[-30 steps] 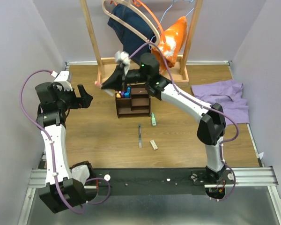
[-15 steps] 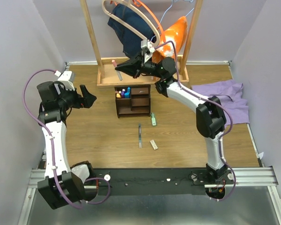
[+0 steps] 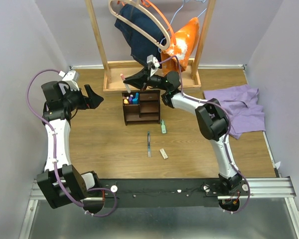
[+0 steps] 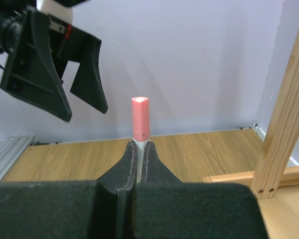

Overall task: Sort the stationery into containers
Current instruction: Place the pen in the storage box.

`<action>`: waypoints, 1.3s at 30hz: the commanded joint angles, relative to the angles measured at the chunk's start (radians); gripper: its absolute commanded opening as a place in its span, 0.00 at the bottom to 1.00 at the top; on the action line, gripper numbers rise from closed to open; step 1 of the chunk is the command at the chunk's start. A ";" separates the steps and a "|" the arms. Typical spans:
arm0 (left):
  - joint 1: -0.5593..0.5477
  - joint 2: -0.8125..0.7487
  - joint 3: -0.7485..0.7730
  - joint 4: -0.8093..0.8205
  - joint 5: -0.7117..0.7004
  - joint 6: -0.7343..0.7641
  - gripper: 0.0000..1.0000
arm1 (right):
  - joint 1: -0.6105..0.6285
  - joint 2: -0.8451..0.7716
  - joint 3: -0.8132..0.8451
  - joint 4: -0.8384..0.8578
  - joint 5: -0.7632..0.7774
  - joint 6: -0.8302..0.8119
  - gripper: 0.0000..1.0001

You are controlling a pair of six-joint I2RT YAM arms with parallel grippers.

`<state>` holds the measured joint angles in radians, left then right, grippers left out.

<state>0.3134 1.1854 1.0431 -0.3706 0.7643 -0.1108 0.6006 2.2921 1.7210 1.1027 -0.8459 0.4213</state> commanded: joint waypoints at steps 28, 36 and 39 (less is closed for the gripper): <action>-0.005 0.069 0.003 0.176 0.073 -0.110 0.99 | 0.001 -0.006 -0.281 0.141 0.074 -0.257 0.45; -0.016 0.027 0.017 0.136 0.059 -0.083 0.99 | -0.001 -0.173 -0.319 -0.006 0.090 -0.326 0.55; -0.043 -0.001 0.055 0.060 0.029 -0.009 0.99 | -0.001 -0.320 -0.359 -0.168 0.084 -0.404 0.55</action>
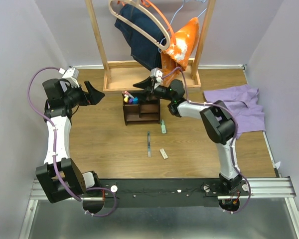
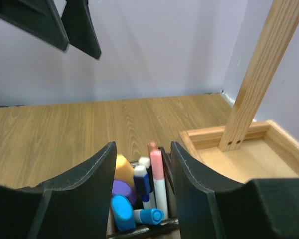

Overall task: Sort the stationery into containers
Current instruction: Place the pen in the storage box, then pick up the pen from the center of the board.

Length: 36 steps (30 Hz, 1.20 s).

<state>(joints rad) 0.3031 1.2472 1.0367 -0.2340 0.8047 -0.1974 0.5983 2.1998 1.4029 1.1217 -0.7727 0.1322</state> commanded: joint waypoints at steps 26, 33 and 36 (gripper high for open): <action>-0.098 -0.273 0.069 -0.360 -0.093 0.374 0.99 | 0.386 -0.192 0.243 -2.278 0.366 -1.844 0.50; -0.117 -0.296 0.039 -0.376 -0.105 0.401 0.99 | 0.434 -0.098 0.307 -2.317 0.423 -1.872 0.50; -0.125 -0.304 0.033 -0.361 -0.108 0.397 0.99 | 0.434 -0.078 0.311 -2.317 0.446 -1.876 0.49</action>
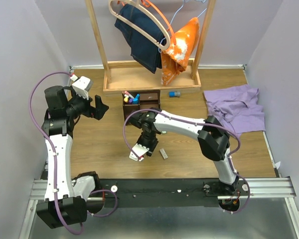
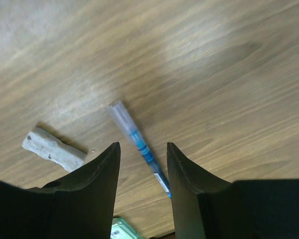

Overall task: Sort the stationery into containers
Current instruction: Pick up the pen from the center of the board.

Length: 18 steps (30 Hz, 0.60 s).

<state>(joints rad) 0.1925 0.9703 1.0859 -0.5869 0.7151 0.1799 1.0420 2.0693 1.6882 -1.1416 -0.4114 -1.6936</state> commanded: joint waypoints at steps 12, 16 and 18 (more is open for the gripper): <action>-0.015 -0.022 -0.049 0.036 -0.032 -0.016 0.99 | -0.008 0.097 0.016 -0.021 0.083 -0.071 0.45; -0.016 -0.019 -0.055 0.038 -0.040 -0.013 0.99 | -0.007 0.117 0.019 -0.010 0.079 -0.074 0.43; -0.014 -0.018 -0.057 0.041 -0.045 -0.013 0.99 | -0.007 0.126 0.019 0.000 0.079 -0.080 0.43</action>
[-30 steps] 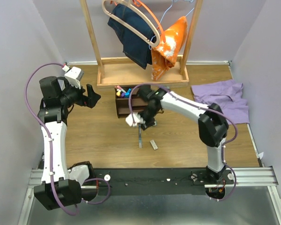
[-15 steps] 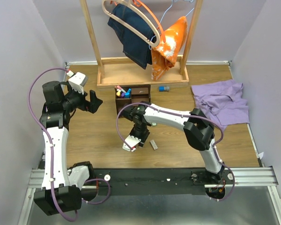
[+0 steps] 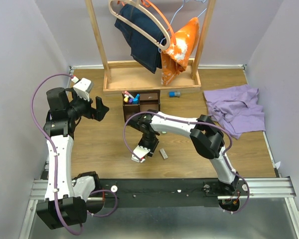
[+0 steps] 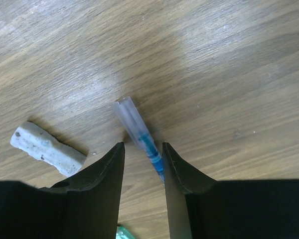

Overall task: Sort the stationery into containers
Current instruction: Pick up the pen from the center of the board, then place the pen in the storage box.

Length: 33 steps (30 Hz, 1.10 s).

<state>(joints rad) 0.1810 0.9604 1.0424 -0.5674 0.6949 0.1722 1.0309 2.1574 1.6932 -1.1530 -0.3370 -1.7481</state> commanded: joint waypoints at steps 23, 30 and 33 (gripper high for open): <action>-0.003 0.014 0.067 -0.058 -0.047 0.035 0.99 | -0.044 0.151 0.664 -0.057 -0.276 0.378 0.01; -0.003 0.011 0.056 0.014 -0.086 -0.056 0.99 | -0.219 -0.045 0.470 0.605 -0.637 1.260 0.01; -0.003 0.014 0.039 0.061 -0.084 -0.098 0.99 | -0.350 -0.096 0.232 1.375 -0.734 2.004 0.01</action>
<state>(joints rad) 0.1810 0.9802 1.0847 -0.5797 0.6384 0.1490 0.8646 2.1365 2.1857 -0.8032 -0.8227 -0.8658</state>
